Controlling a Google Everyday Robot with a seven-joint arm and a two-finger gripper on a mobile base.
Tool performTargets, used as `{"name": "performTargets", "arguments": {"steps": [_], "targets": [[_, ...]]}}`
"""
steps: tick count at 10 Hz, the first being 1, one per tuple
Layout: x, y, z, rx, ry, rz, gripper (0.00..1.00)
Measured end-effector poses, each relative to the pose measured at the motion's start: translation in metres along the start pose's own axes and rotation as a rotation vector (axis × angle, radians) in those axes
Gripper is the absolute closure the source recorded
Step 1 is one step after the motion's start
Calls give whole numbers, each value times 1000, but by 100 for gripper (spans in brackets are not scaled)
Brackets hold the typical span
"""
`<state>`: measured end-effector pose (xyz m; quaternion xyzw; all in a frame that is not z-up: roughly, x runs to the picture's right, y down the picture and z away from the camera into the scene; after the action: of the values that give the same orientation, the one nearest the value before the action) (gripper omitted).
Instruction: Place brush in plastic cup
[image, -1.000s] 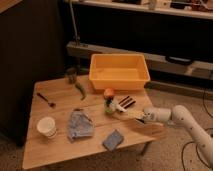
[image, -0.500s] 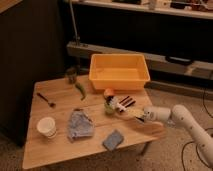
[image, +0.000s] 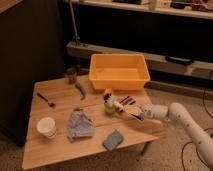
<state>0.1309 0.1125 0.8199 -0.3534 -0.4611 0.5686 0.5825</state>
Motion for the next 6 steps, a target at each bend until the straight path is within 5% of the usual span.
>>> {"name": "performTargets", "arguments": {"steps": [6], "targets": [[3, 0, -6, 7, -24, 17, 20]]}}
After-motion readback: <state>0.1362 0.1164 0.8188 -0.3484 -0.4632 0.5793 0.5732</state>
